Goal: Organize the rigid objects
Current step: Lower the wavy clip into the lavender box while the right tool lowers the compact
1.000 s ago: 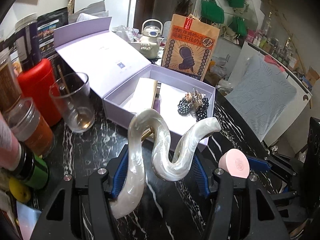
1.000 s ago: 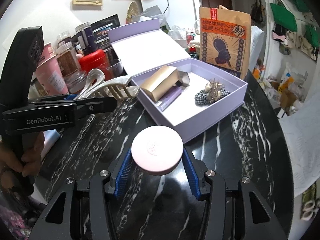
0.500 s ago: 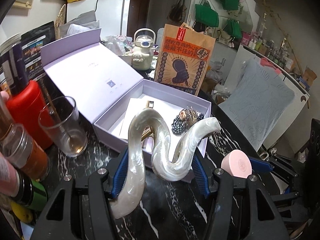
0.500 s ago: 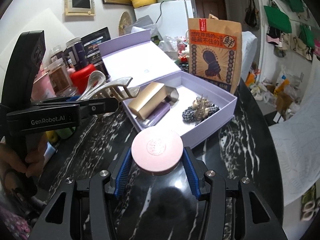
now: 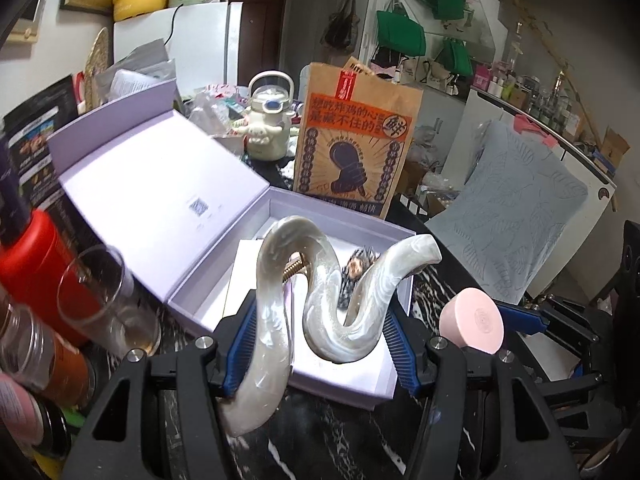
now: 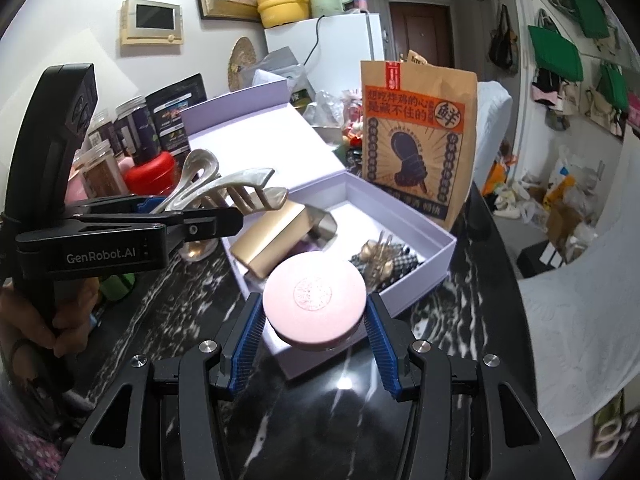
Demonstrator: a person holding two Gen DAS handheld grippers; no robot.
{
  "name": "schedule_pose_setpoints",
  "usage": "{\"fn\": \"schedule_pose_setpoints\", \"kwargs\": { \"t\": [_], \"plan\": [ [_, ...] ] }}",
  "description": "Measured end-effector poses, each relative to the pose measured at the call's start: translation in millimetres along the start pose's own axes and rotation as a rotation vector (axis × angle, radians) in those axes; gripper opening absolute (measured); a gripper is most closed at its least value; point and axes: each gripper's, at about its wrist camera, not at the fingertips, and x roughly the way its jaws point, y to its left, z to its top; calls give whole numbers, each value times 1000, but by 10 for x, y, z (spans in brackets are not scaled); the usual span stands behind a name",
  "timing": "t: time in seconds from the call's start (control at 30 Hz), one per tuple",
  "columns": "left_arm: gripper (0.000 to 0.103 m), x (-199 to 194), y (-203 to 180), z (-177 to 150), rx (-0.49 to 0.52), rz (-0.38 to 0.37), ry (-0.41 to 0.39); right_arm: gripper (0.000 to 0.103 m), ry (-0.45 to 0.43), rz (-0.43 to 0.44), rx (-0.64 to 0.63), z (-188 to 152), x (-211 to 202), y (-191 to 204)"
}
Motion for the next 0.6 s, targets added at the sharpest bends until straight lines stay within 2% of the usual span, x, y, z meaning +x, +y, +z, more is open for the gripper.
{"fn": "schedule_pose_setpoints", "kwargs": {
  "t": [0.2, 0.6],
  "plan": [
    [58, 134, -51, 221, 22, -14, -26, 50, -21, -10, 0, 161, 67, -162],
    [58, 431, -80, 508, 41, 12, -52, 50, -39, -27, 10, 417, 246, -436]
  ]
}}
